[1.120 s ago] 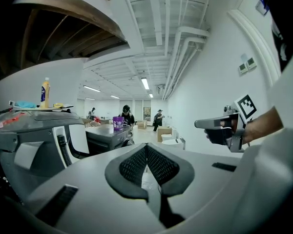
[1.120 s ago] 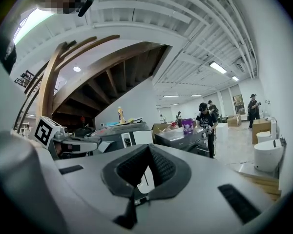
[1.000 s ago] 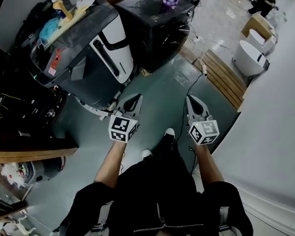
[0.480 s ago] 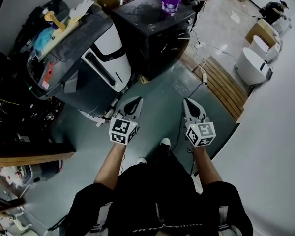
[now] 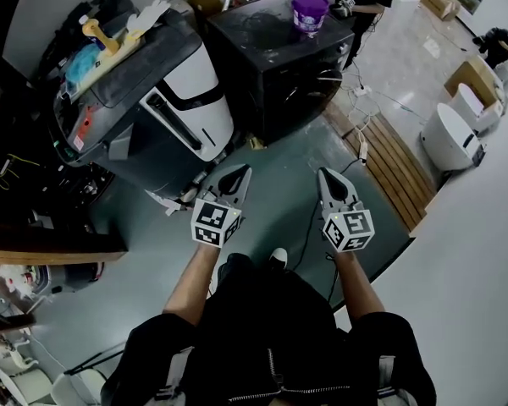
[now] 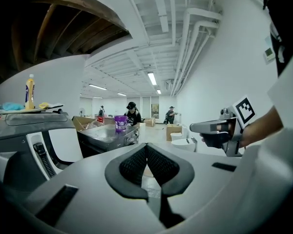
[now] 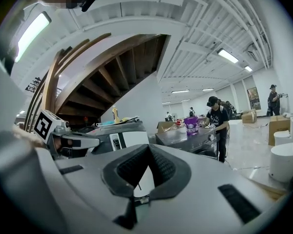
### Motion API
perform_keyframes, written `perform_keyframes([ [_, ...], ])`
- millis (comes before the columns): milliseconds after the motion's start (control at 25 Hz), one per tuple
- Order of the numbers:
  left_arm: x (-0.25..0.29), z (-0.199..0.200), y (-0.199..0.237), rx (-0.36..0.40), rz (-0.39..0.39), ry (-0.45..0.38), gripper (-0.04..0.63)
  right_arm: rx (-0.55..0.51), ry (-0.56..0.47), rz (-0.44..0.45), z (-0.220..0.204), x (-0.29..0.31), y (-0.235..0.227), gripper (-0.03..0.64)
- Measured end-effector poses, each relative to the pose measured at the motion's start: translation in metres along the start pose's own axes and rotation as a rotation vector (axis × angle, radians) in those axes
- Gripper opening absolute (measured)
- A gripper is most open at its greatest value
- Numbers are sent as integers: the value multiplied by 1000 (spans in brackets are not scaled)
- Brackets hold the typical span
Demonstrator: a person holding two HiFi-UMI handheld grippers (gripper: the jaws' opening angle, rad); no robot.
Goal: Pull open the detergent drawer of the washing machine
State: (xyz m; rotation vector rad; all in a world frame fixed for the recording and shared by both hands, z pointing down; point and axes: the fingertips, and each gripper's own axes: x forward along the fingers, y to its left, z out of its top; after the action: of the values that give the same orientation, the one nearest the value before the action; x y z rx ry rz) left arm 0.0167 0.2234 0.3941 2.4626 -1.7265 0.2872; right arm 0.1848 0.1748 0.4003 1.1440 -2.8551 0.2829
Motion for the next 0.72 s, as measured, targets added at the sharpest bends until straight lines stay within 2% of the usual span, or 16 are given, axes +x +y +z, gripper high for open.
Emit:
perform_keyframes([
  [440, 51, 0, 6, -18, 13, 23, 18, 21, 16, 26, -1, 31, -44, 6],
  [720, 97, 4, 33, -27, -6, 19, 18, 7, 19, 16, 7, 67, -67, 6],
])
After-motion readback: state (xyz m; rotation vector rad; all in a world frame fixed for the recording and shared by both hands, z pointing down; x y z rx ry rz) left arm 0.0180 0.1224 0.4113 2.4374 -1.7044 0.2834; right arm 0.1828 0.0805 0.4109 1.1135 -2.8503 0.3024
